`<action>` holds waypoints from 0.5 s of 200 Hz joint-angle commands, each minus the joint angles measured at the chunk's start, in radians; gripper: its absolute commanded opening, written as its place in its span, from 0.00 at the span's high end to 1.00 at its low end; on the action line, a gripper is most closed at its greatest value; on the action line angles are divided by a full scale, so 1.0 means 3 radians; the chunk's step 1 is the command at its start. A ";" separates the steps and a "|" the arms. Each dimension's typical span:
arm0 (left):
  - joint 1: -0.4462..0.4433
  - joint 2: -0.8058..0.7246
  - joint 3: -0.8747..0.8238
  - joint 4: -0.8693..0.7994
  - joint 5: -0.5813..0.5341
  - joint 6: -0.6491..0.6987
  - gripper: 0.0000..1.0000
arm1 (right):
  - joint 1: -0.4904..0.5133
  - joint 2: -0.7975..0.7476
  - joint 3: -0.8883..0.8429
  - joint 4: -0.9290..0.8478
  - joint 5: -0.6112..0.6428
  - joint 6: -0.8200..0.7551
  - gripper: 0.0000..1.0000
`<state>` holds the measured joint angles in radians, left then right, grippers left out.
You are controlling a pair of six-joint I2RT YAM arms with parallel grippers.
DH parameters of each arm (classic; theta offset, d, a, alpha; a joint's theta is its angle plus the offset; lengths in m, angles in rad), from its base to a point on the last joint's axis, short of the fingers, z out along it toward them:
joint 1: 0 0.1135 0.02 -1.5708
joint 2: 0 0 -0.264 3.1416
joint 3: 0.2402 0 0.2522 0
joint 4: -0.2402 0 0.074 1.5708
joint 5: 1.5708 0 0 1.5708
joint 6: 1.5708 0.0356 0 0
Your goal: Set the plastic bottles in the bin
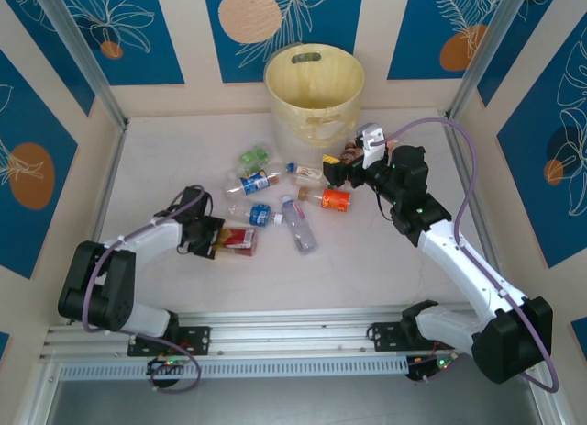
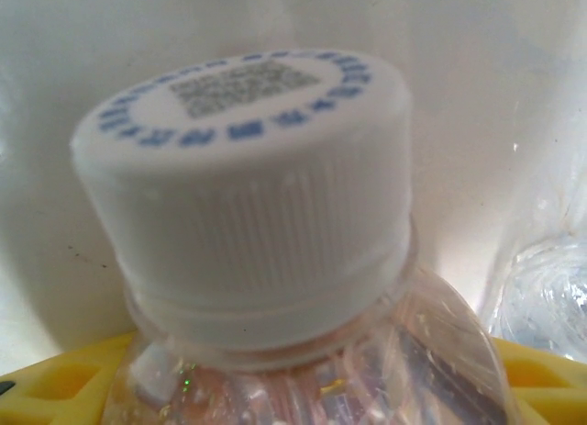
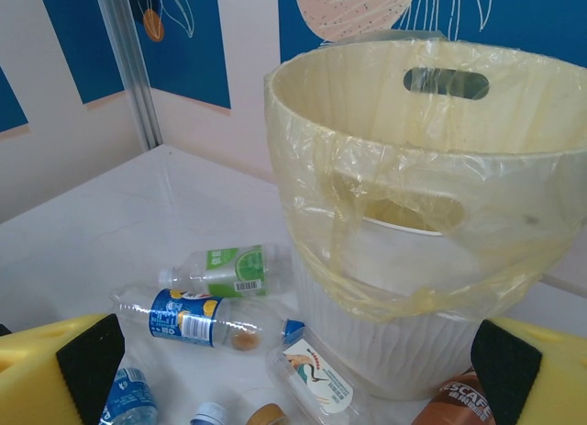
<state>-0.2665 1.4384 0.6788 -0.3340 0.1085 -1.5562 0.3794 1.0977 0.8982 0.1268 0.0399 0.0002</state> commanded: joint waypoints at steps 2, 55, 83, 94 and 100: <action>0.0042 0.0084 -0.0052 0.0651 -0.0293 0.0468 0.41 | -0.0009 -0.0013 0.0064 0.0027 0.0082 -0.0008 0.00; 0.0208 -0.0910 -0.0026 0.0480 -0.0928 0.1898 0.44 | -0.0009 -0.0035 0.0043 0.0059 -0.0012 -0.0071 0.01; 0.0200 -0.1255 0.0418 0.0225 -0.1139 0.2482 0.49 | -0.0016 -0.0048 0.0006 0.0181 0.0302 0.0103 0.01; 0.0190 -0.1301 0.0602 0.0340 -0.1038 0.2741 0.49 | -0.0037 -0.0061 -0.0023 0.0206 0.0412 0.0190 0.01; 0.0179 -0.1300 0.0708 0.0408 -0.0967 0.2856 0.49 | -0.0053 -0.0071 -0.0042 0.0199 0.0442 0.0243 0.01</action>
<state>-0.2115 1.0794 0.7689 -0.2520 -0.1596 -0.9436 0.3779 1.0977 0.8982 0.1379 0.0834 0.0139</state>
